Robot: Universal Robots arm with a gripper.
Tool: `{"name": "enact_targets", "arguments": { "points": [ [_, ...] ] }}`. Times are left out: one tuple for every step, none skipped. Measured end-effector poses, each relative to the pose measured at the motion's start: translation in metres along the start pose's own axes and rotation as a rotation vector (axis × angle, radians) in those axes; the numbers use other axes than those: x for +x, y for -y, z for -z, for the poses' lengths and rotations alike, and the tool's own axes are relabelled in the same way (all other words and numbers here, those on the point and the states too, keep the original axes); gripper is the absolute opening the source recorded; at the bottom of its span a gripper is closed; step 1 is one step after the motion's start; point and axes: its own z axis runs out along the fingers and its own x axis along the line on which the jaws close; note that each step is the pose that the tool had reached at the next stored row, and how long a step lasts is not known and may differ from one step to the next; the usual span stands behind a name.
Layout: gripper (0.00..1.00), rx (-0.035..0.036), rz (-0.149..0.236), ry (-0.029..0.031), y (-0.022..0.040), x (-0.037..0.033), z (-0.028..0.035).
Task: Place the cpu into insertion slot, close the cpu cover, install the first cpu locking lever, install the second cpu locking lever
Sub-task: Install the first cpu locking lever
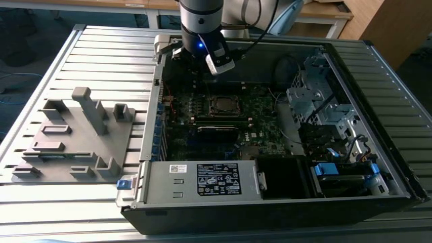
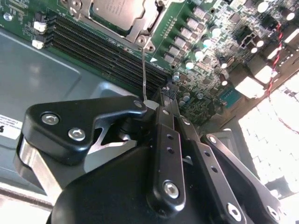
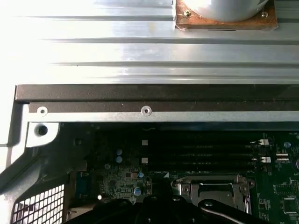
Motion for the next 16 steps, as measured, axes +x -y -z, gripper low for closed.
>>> {"name": "enact_targets", "arguments": {
  "points": [
    [0.11,-0.0001,0.000,-0.0001,0.0000,-0.0004,0.0000],
    [0.11,-0.0001,0.000,0.0000,0.0000,-0.0010,0.0000],
    [0.11,0.0000,0.000,-0.0001,0.0000,-0.0015,0.0000],
    [0.11,0.0000,0.000,0.0000,0.0000,-0.0023,0.0000],
    [0.11,-0.0001,0.000,0.0000,0.0000,-0.0030,0.0000],
    [0.11,-0.0001,0.000,0.0000,-0.0001,-0.0041,-0.0001],
    [0.11,-0.0002,0.000,0.0000,-0.0001,-0.0052,-0.0001],
    [0.11,-0.0001,0.000,0.0000,-0.0001,-0.0066,-0.0001],
    [0.11,-0.0001,0.000,0.0000,-0.0001,-0.0081,-0.0001],
    [0.11,0.0000,0.000,0.0000,-0.0001,-0.0096,-0.0001],
    [0.11,-0.0001,0.000,0.0000,-0.0001,-0.0112,-0.0001],
    [0.11,-0.0001,0.000,0.0000,-0.0002,-0.0128,-0.0001],
    [0.11,-0.0001,0.000,0.0000,-0.0002,-0.0146,-0.0002],
    [0.11,-0.0001,0.000,0.0000,-0.0002,-0.0163,-0.0002],
    [0.11,0.0000,0.000,0.0000,-0.0002,-0.0181,-0.0002],
    [0.11,-0.0001,0.000,0.0000,-0.0003,-0.0199,-0.0002]
  ]
}}
